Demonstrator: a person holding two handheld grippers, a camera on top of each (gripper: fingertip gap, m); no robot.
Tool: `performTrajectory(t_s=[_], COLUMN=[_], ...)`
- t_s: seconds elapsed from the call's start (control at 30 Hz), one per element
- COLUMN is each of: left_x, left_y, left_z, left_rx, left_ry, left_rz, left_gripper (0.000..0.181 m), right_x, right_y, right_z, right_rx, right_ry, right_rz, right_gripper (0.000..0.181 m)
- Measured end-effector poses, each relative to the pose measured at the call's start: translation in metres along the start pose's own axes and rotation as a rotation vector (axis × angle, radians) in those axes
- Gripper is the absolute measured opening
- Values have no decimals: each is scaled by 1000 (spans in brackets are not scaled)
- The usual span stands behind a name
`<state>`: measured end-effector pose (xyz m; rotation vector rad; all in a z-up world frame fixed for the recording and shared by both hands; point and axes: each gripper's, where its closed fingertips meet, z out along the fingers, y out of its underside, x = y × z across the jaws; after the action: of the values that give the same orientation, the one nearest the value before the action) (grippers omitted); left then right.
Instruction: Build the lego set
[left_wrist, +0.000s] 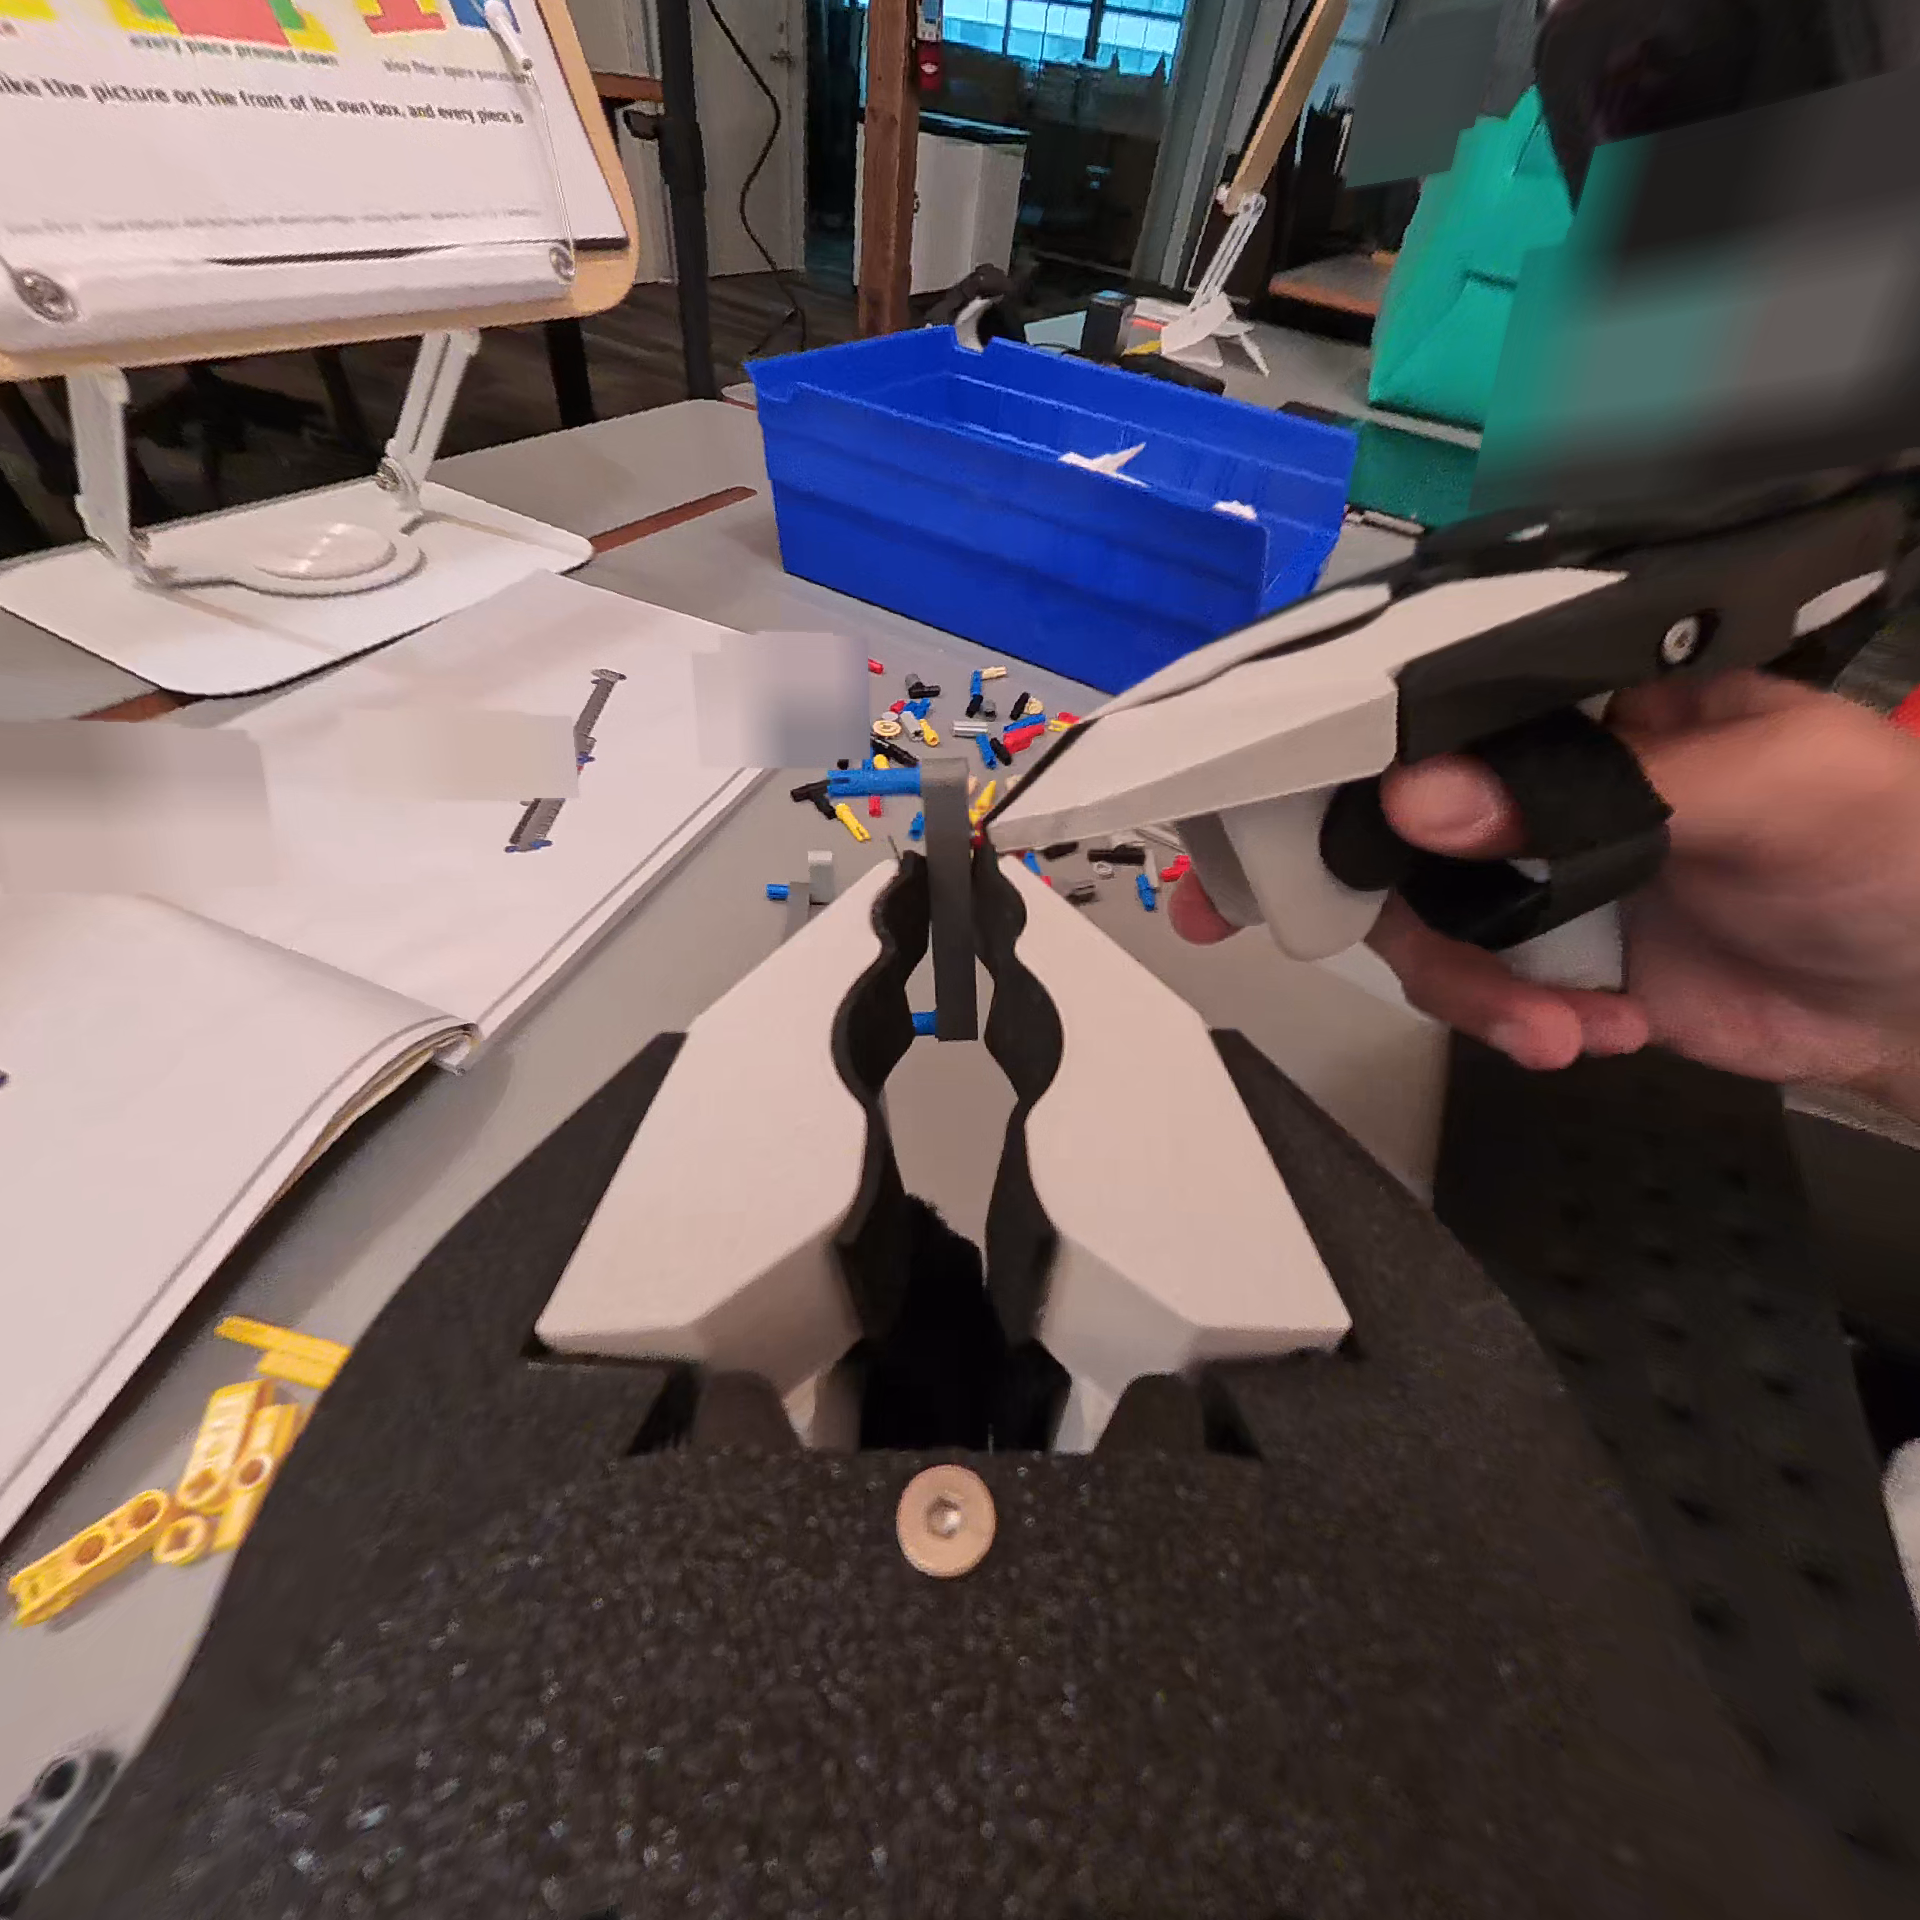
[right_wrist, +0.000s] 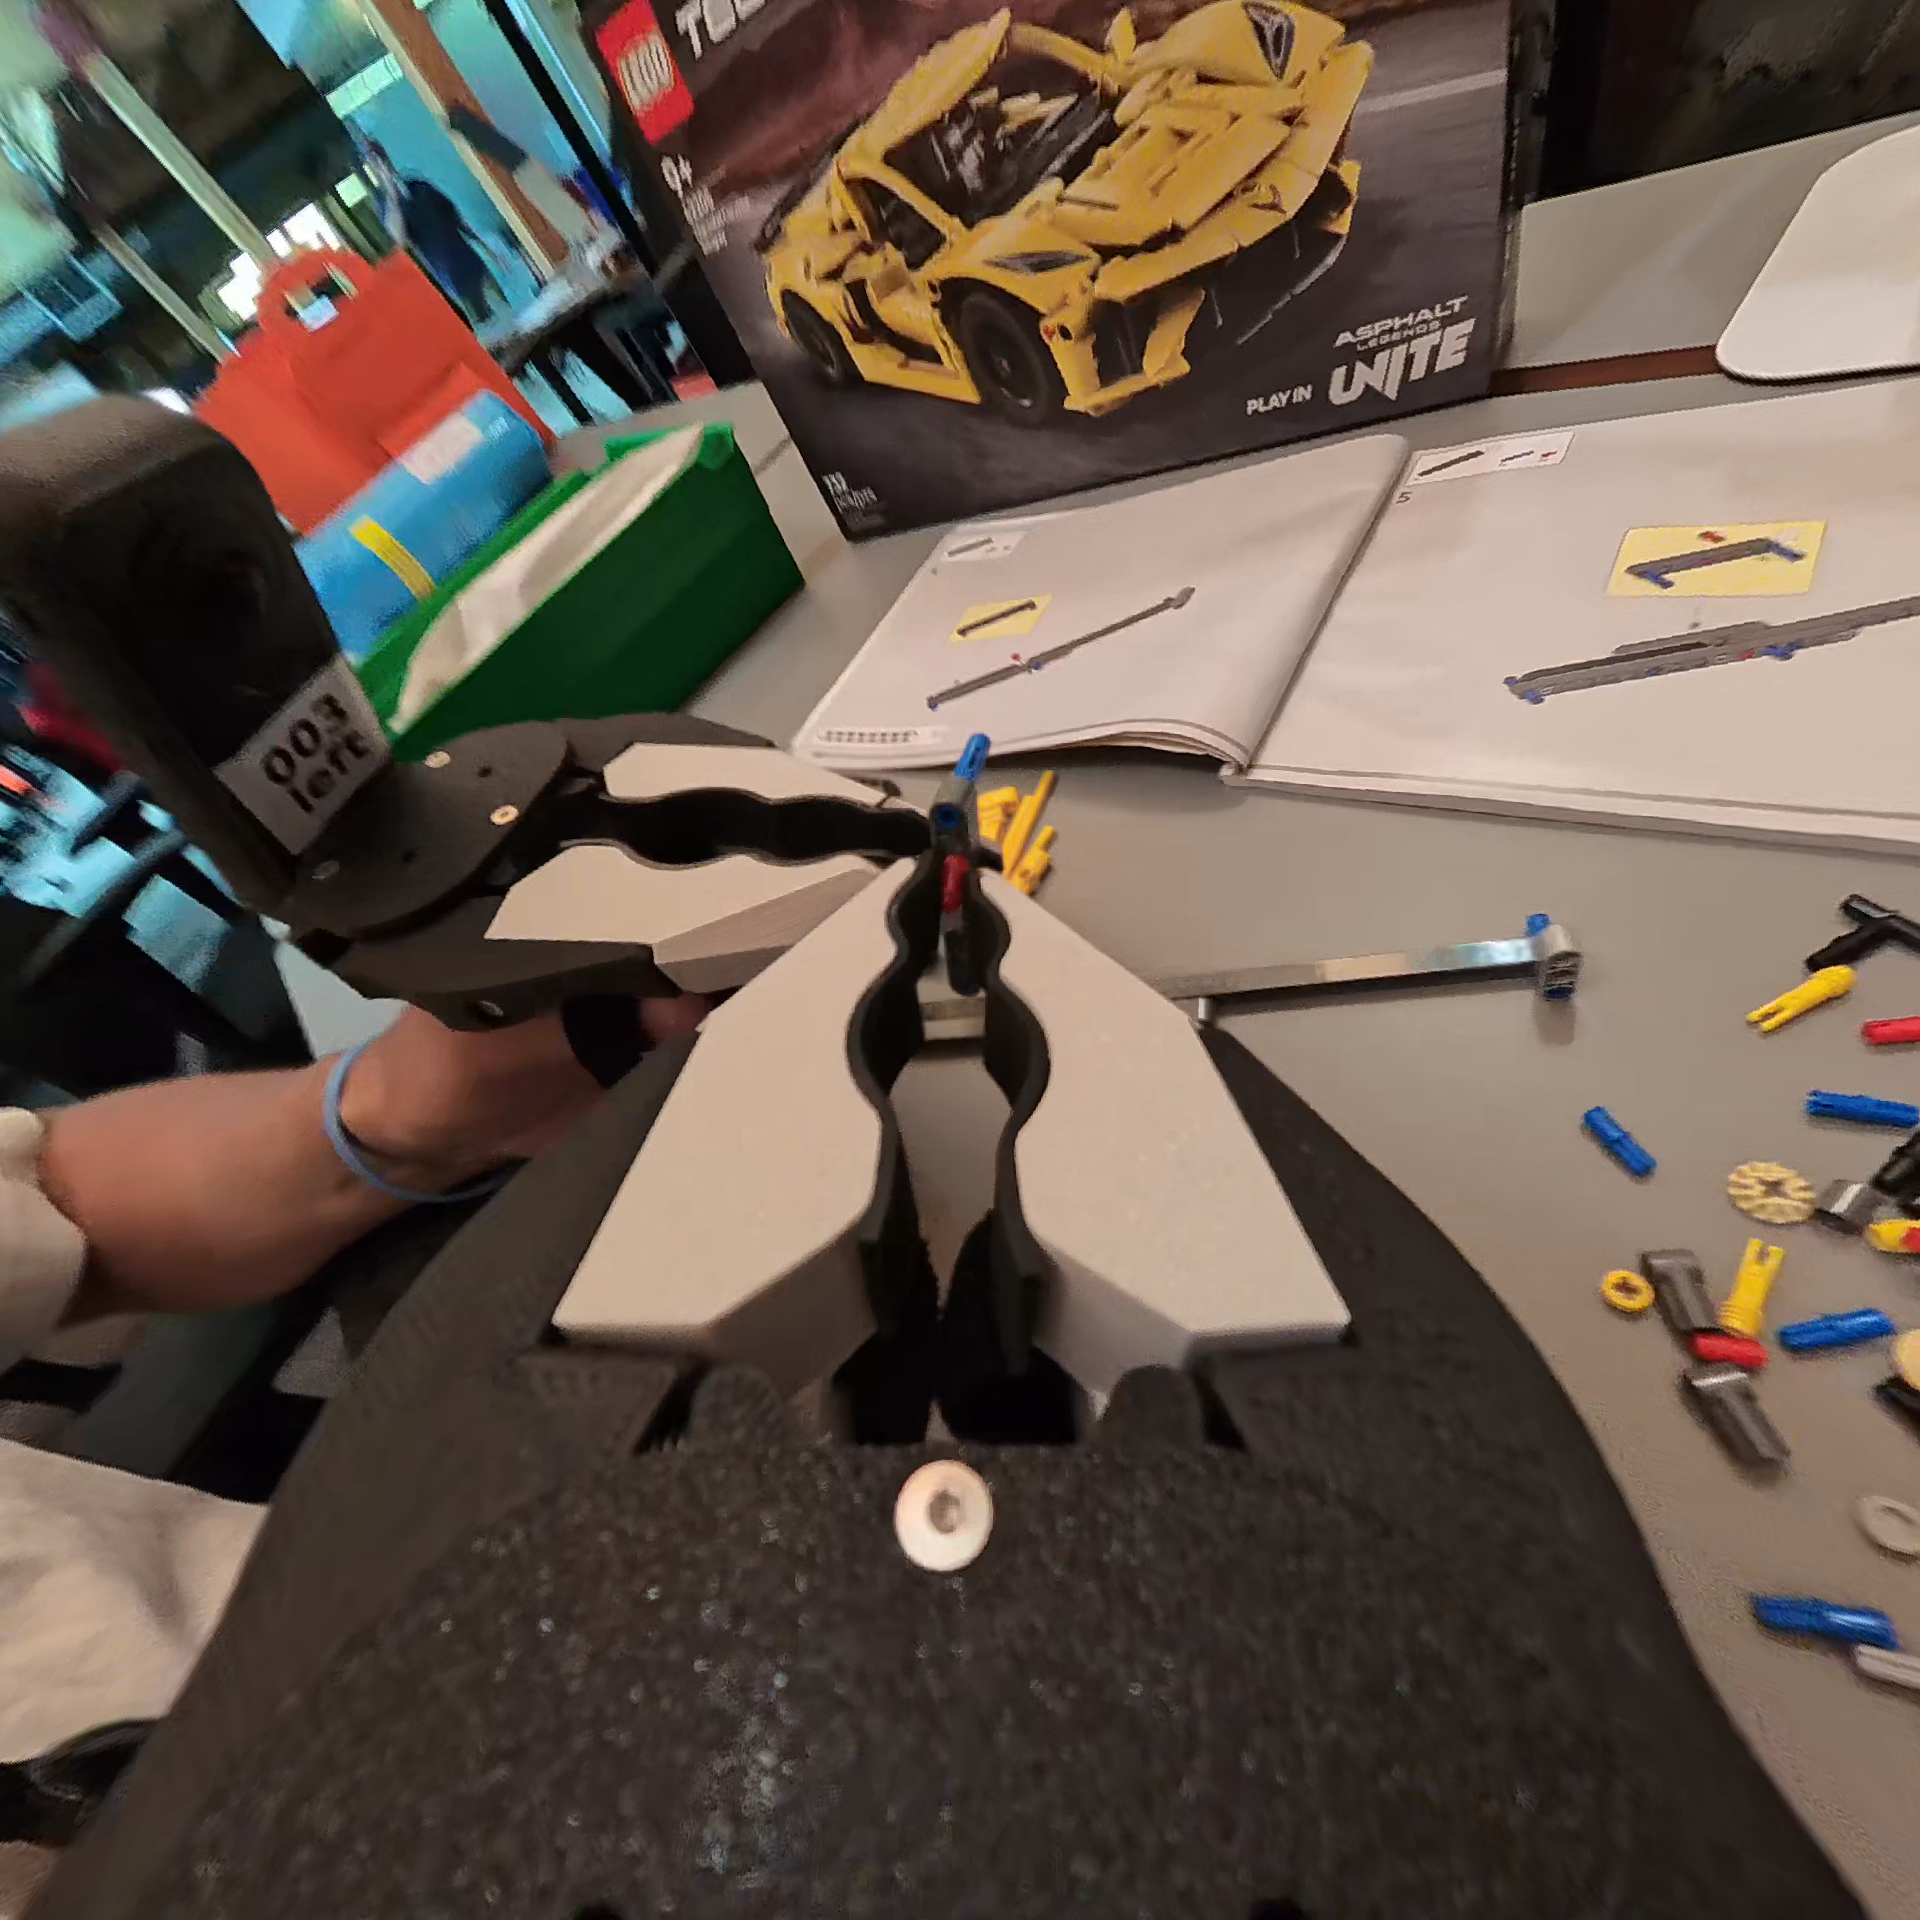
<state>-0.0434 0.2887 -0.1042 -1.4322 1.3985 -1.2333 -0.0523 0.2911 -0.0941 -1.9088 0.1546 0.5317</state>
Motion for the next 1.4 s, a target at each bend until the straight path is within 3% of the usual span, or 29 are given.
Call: performTrajectory(t_s=[0.13, 0.47, 1.03, 1.13, 1.3, 1.4], left_x=[0, 0, 0, -16, -34, -40], left_y=[-4, -10, -17, -20, -18, -15], left_z=[-1, -6, -11, -16, -18, -17], left_rx=[11, 39, 70, 76, 72, 57], left_ry=[6, -1, 1, -24, -55, -73], left_rz=[-23, -21, 24, -7, -61, -62], left_gripper=[7, 7, 7, 6, 7, 7], right_x=[3, -4, 7, 25, 83, 107], right_y=[-12, -12, -14, 0, 54, 70], right_z=[-5, 1, -4, -8, -29, -50], right_rx=[111, 173, 182, -22, -700, -1086], right_ry=[-82, -281, -281, -203, -8, 8], right_rz=[132, 387, 407, 220, -202, -377], right_gripper=[3, 3, 2, 3, 3, 3])
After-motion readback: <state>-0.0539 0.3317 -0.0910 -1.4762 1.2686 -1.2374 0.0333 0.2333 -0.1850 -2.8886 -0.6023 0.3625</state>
